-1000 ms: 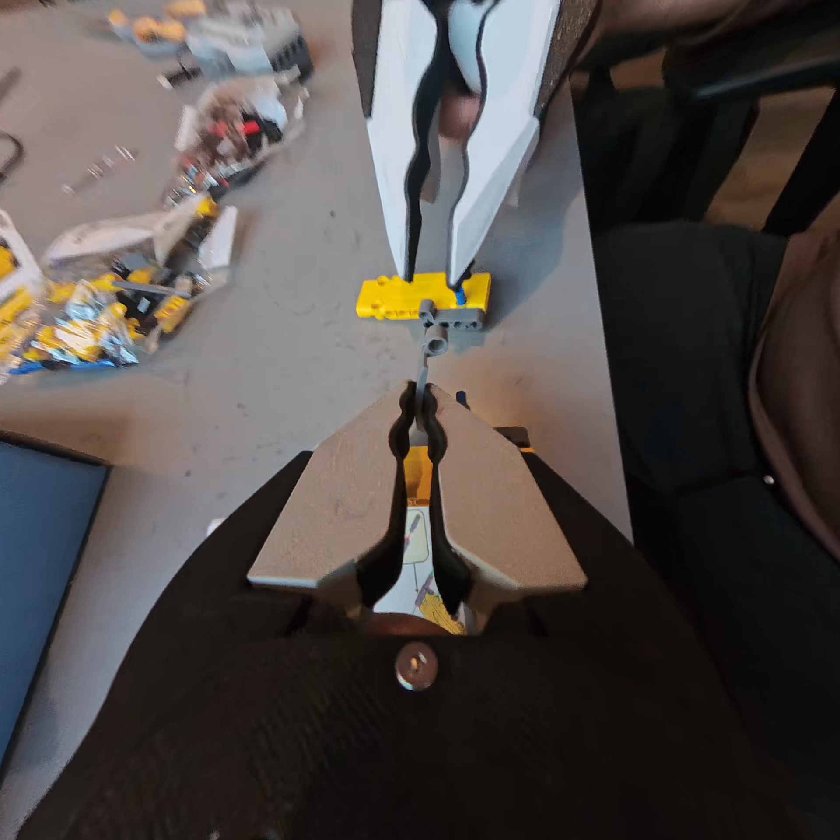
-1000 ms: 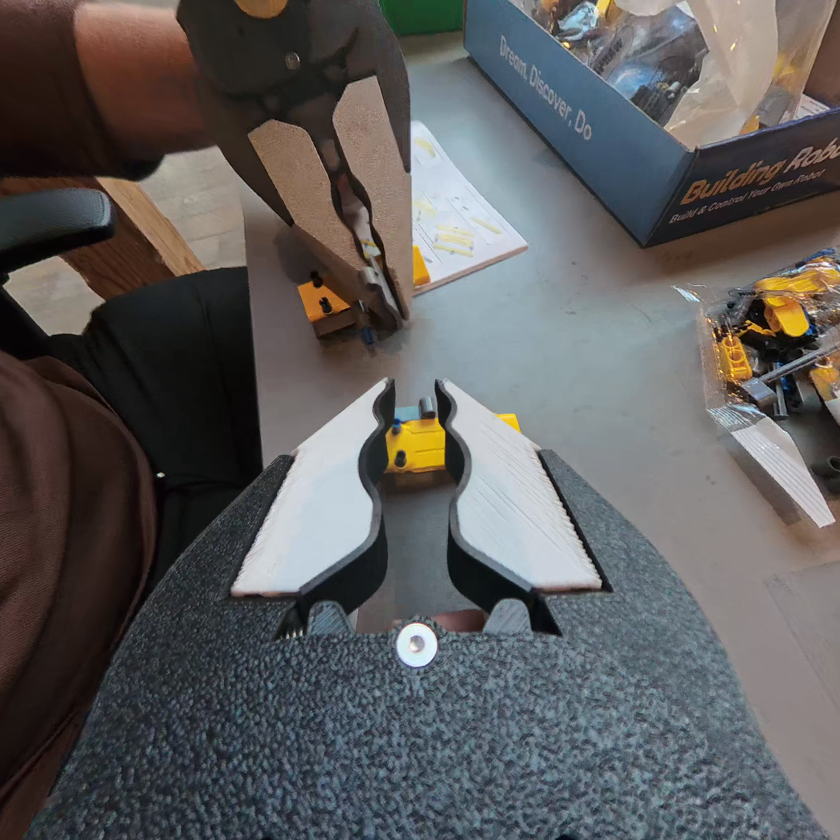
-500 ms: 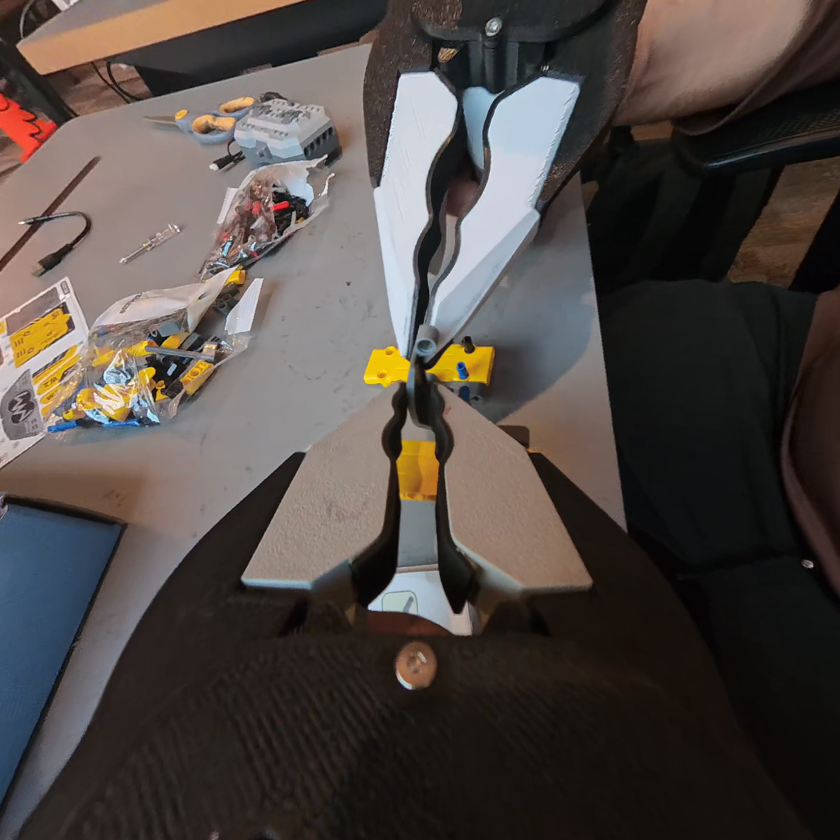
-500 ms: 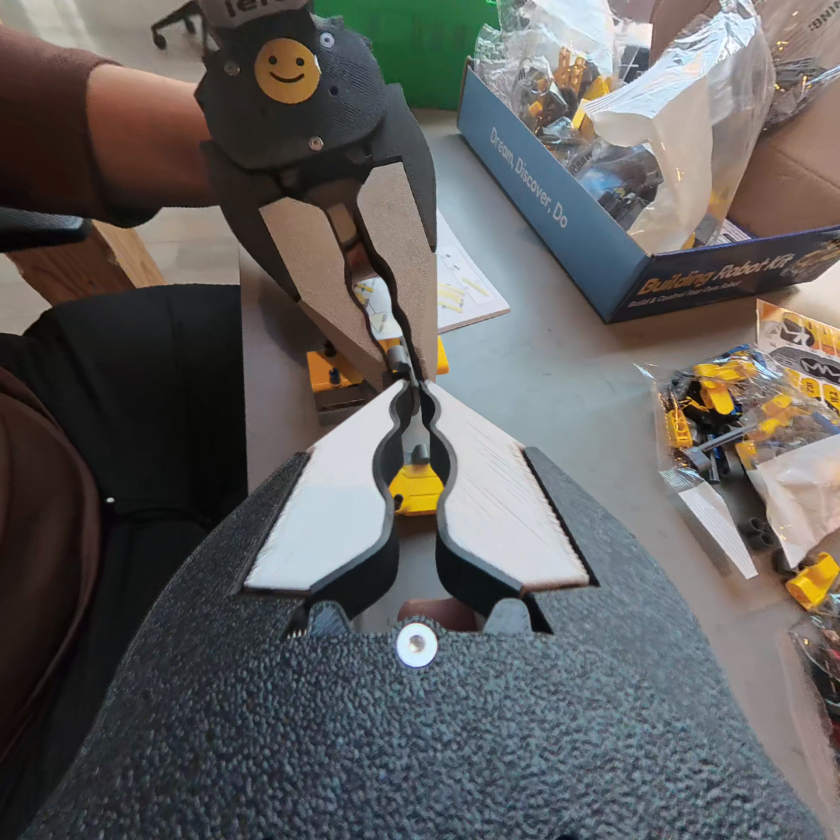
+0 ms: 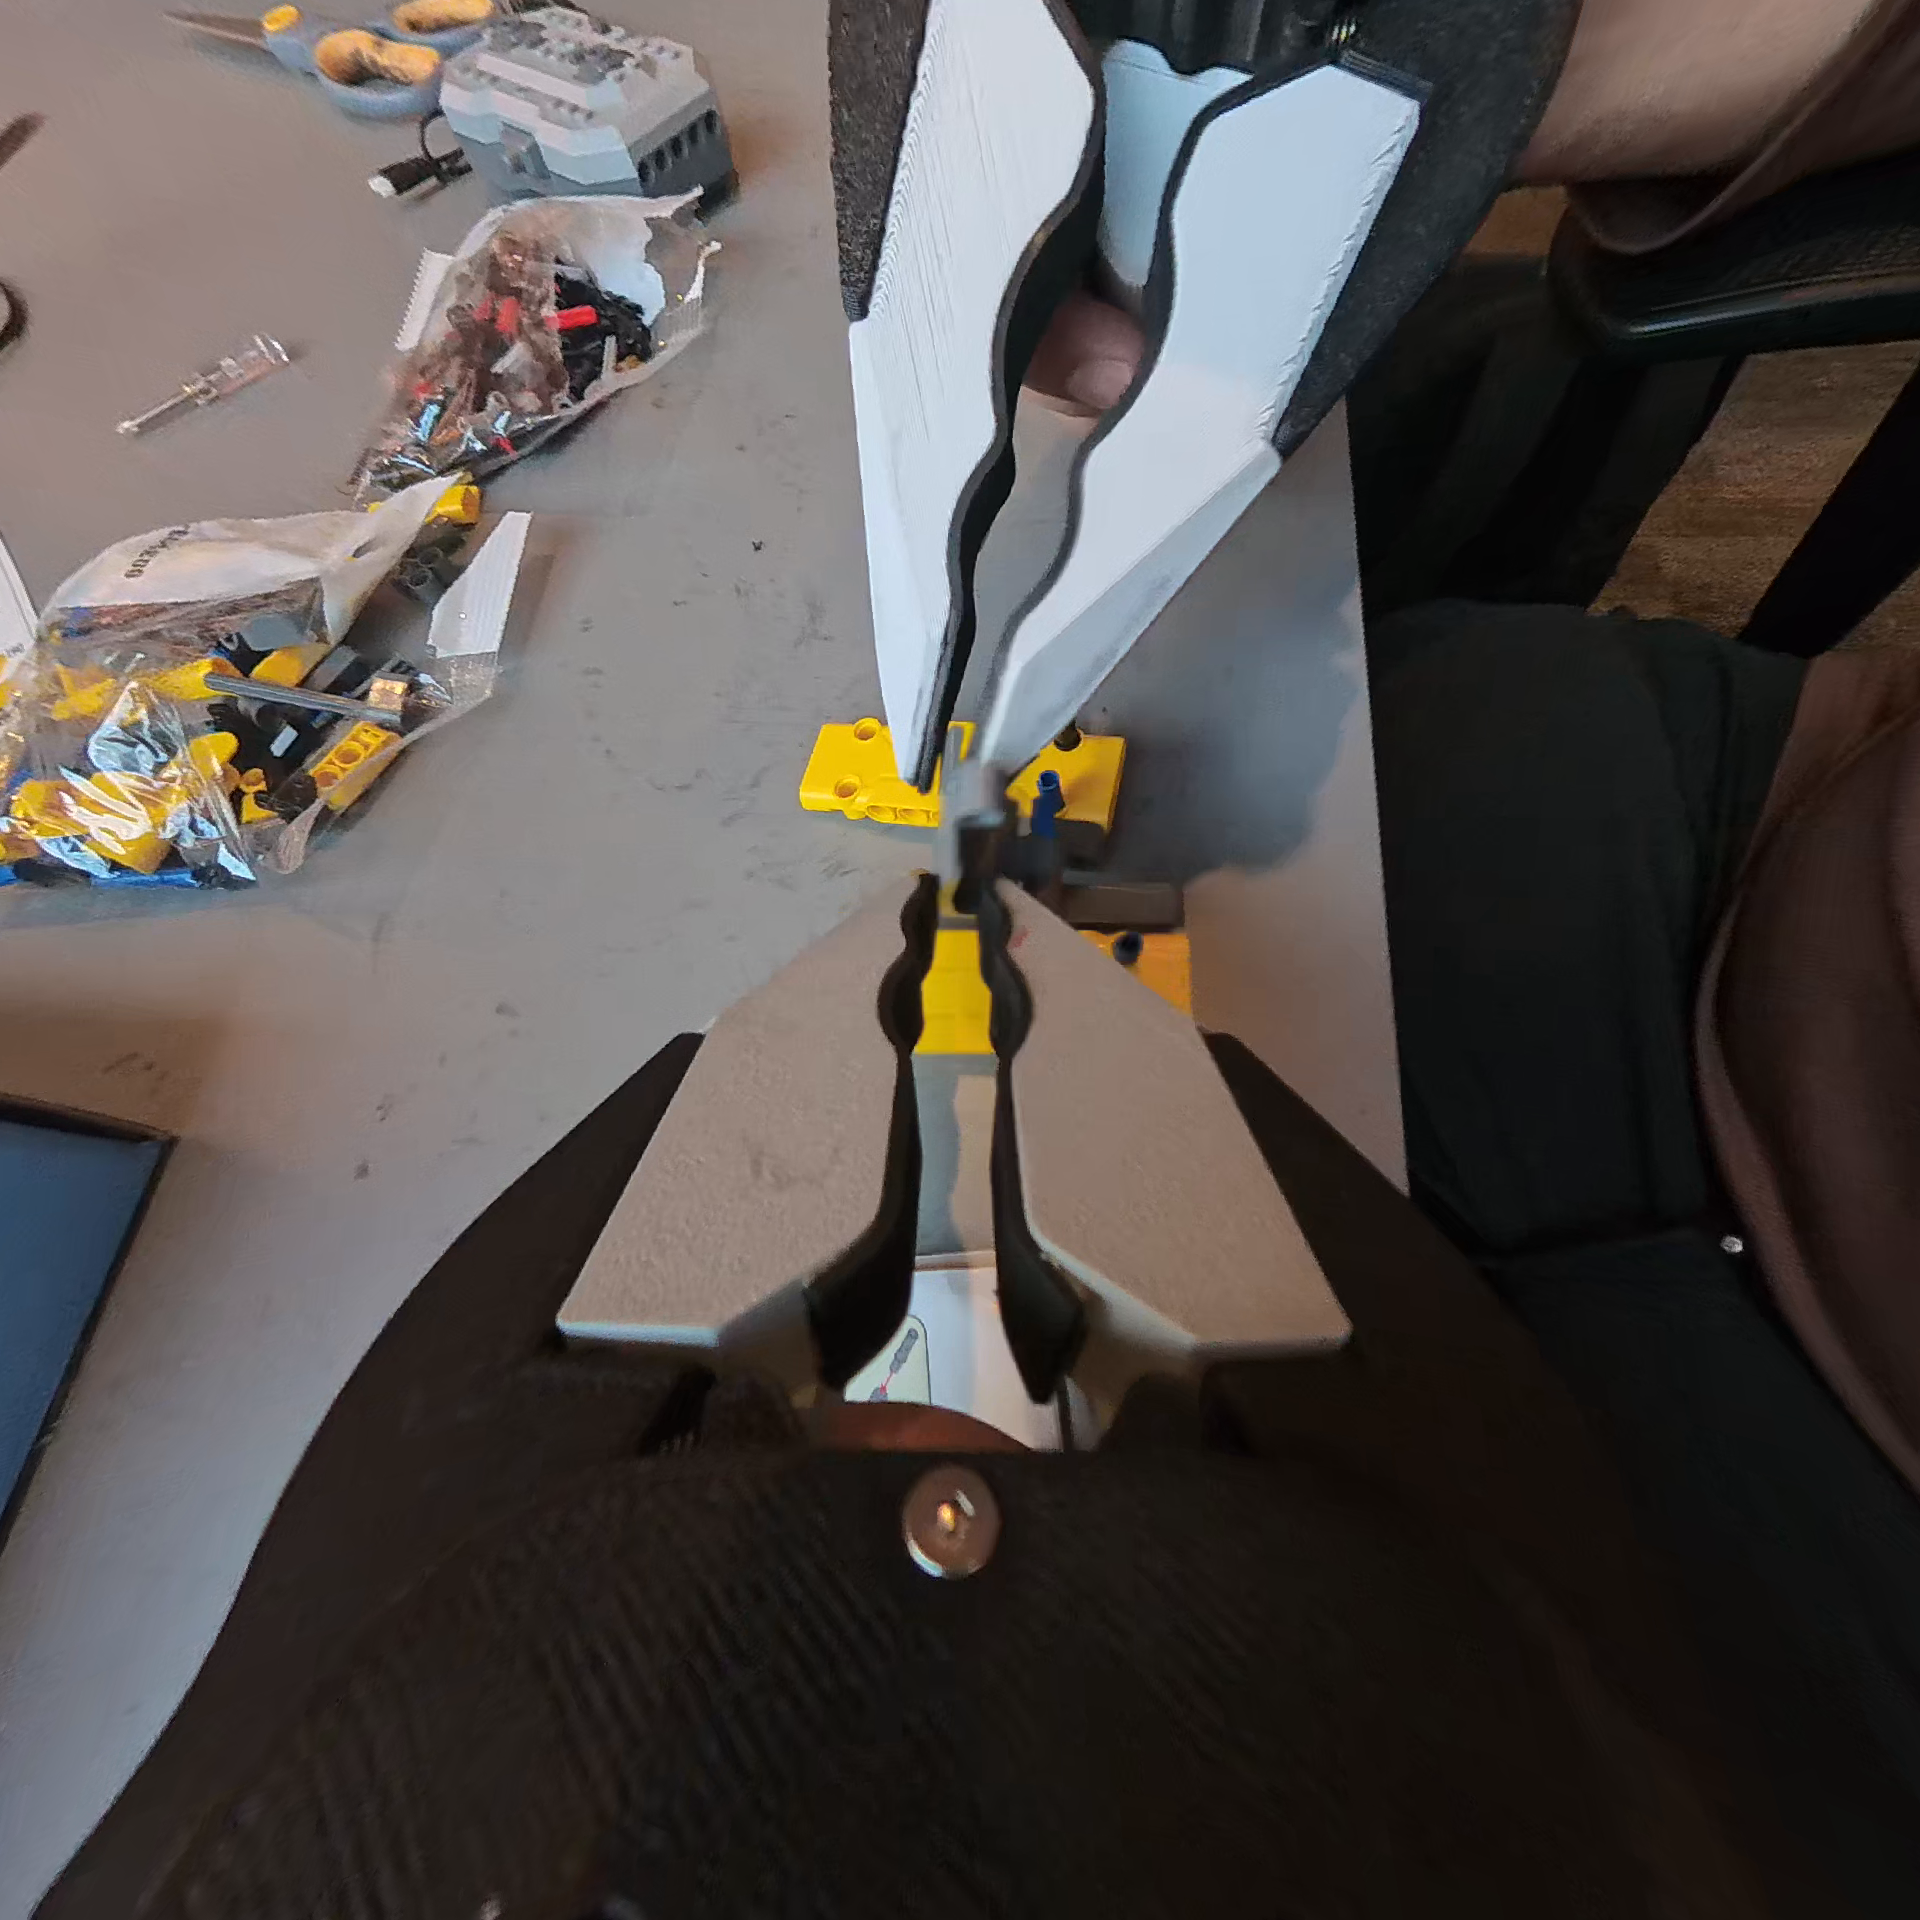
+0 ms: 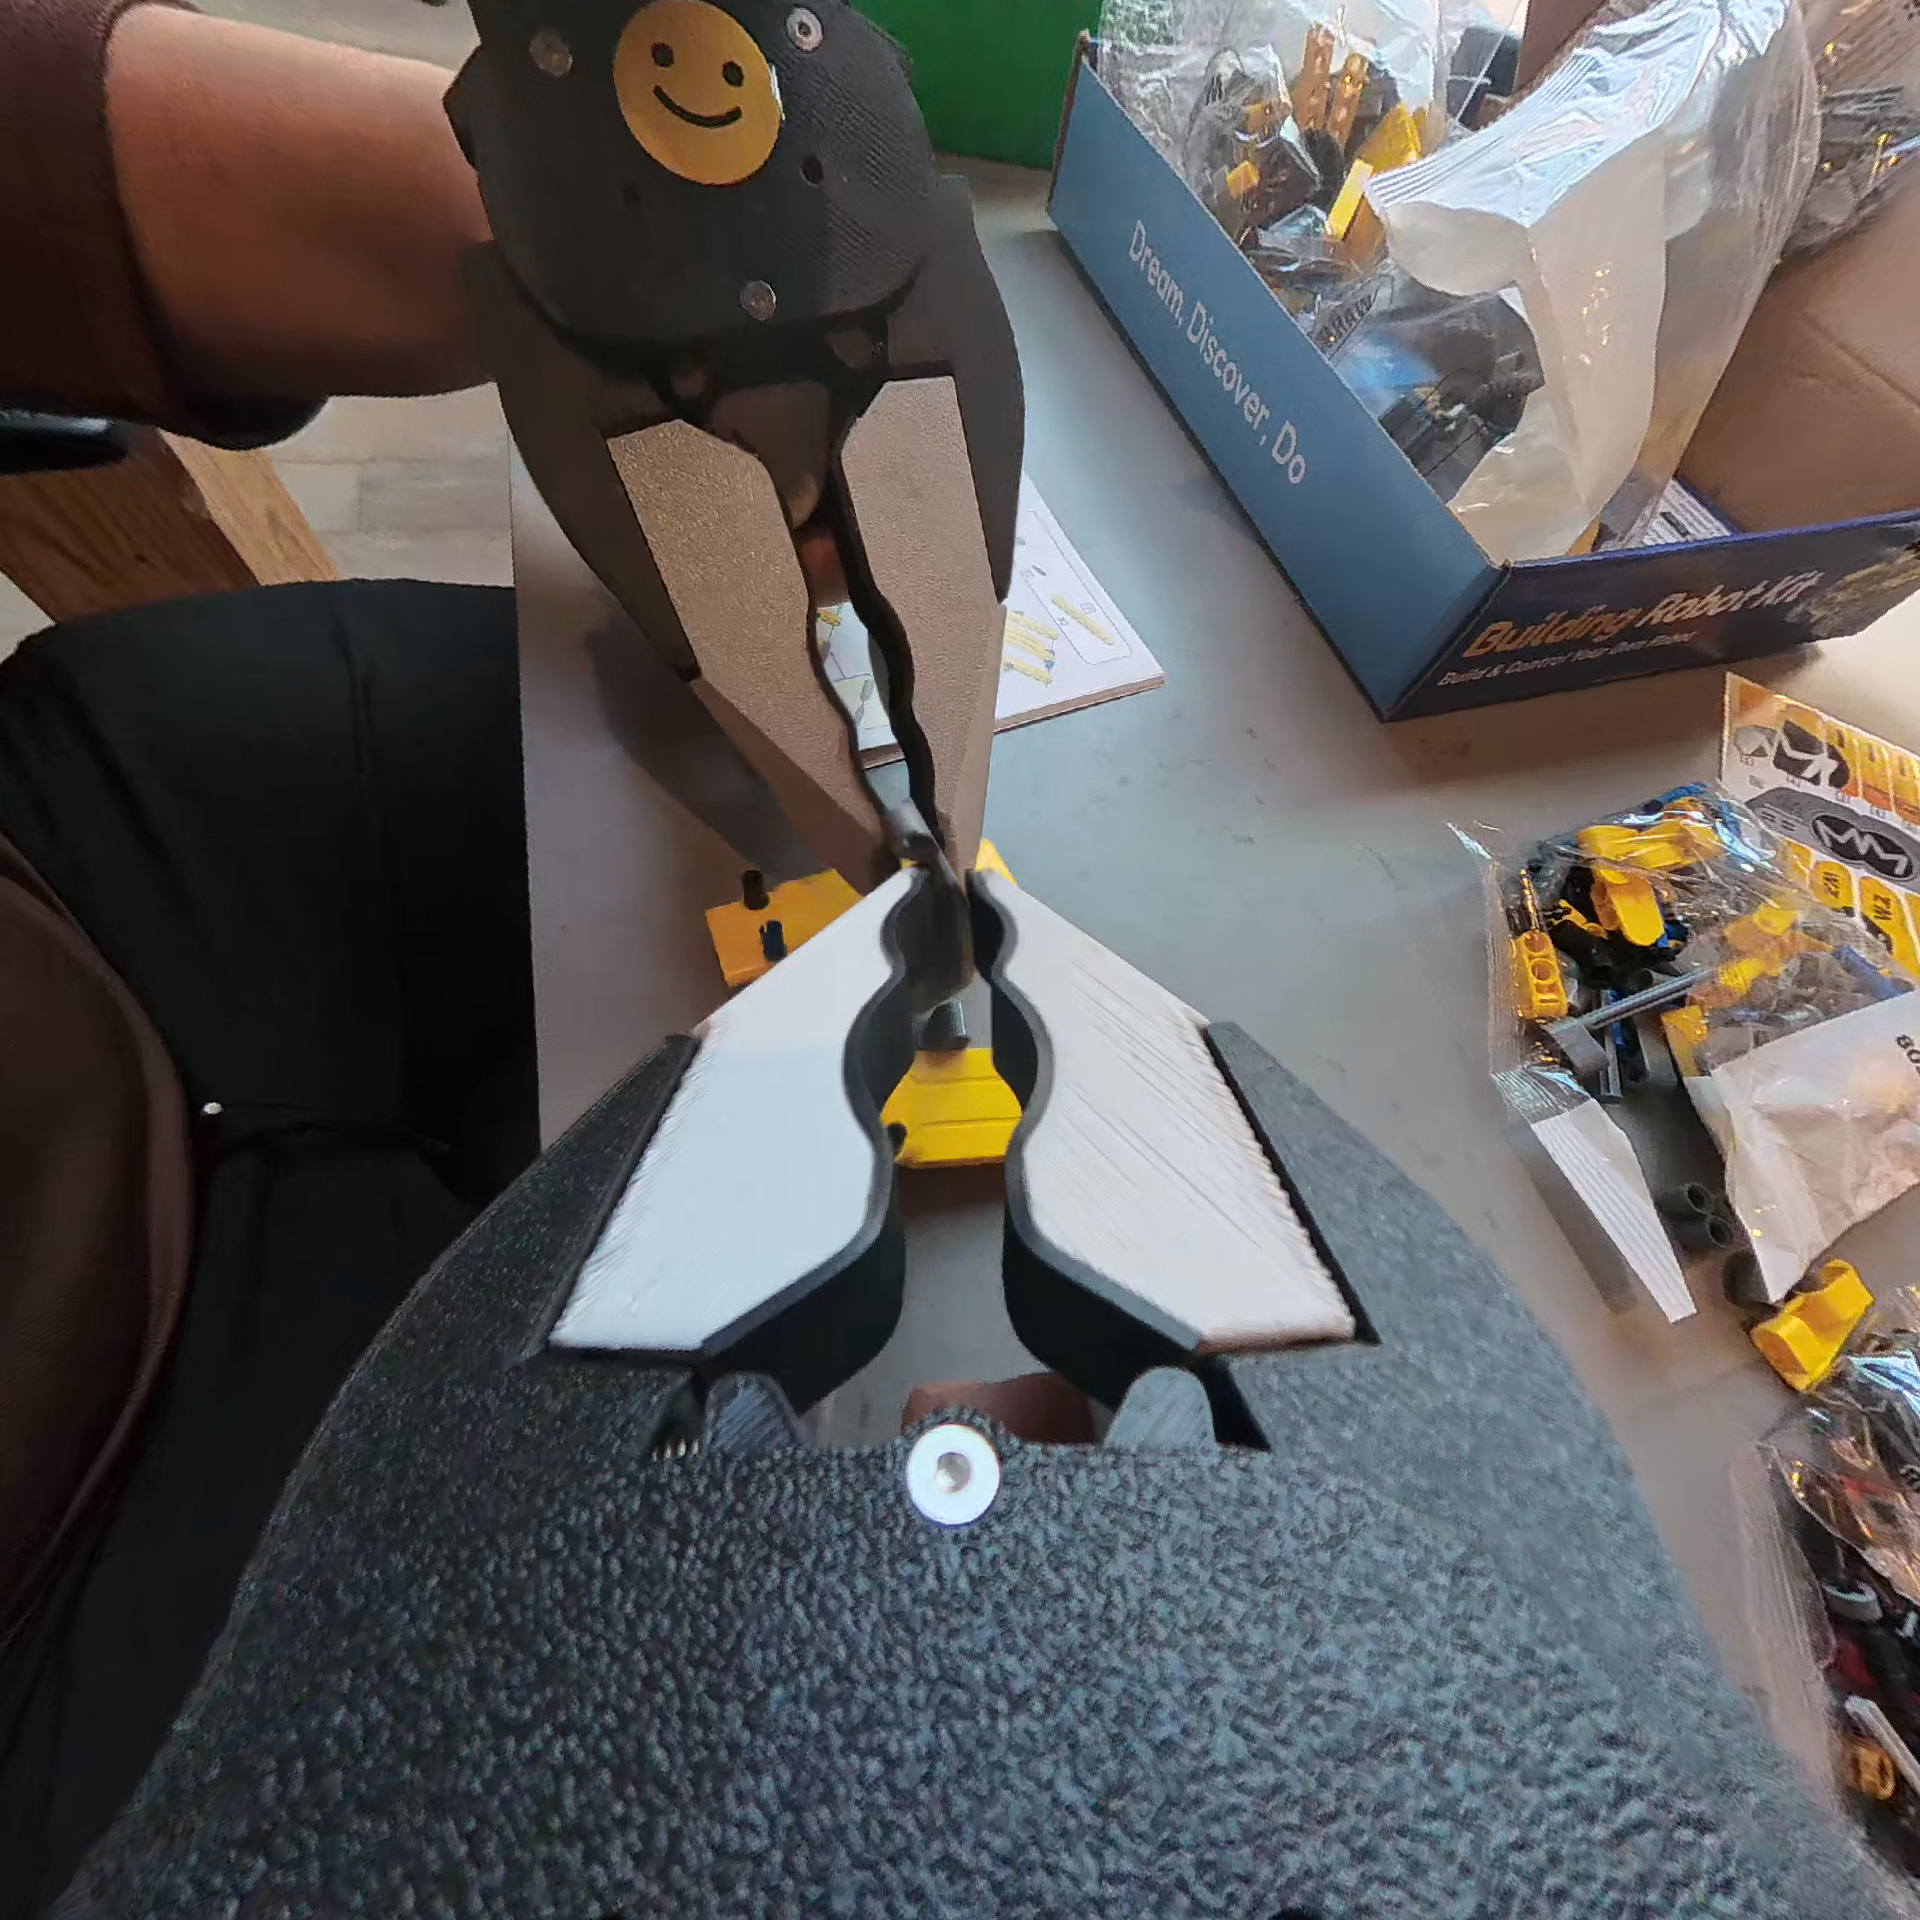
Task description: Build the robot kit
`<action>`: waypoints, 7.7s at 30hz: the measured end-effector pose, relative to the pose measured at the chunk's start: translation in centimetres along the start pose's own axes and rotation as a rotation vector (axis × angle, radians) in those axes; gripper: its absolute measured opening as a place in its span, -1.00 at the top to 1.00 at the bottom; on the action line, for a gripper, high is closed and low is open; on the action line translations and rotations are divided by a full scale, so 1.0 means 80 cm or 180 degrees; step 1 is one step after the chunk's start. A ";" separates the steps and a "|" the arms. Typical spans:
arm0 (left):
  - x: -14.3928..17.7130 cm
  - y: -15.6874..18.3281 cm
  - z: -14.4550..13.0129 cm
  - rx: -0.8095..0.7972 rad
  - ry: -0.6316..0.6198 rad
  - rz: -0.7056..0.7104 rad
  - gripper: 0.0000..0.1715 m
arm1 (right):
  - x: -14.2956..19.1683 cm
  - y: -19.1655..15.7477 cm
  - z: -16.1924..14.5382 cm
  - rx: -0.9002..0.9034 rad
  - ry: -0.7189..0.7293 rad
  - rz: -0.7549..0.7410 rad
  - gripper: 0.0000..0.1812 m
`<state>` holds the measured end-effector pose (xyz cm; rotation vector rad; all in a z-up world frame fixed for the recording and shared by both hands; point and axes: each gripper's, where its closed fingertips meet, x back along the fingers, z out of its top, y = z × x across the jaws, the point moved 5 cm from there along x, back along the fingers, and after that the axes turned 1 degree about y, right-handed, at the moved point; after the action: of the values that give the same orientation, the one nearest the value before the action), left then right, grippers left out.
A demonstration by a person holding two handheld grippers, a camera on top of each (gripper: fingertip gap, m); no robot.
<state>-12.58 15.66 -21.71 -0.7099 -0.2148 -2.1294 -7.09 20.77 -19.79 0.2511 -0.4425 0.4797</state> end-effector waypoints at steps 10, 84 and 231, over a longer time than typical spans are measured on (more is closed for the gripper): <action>0.005 -0.010 -0.007 0.0022 -0.0070 0.0157 0.99 | 0.028 0.018 -0.025 -0.0530 -0.0269 0.0051 0.81; -0.007 0.016 -0.013 0.0636 -0.0875 0.0428 0.19 | 0.016 -0.005 -0.056 0.0125 -0.0581 0.0230 0.70; 0.031 0.014 -0.025 -0.1823 -0.1382 0.1342 0.46 | -0.006 -0.080 -0.037 -0.1563 -0.0492 -0.0167 0.48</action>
<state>-13.70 12.45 -22.08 -1.4138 0.3097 -1.6082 -3.33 16.08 -23.41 -0.1754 -0.6872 0.2886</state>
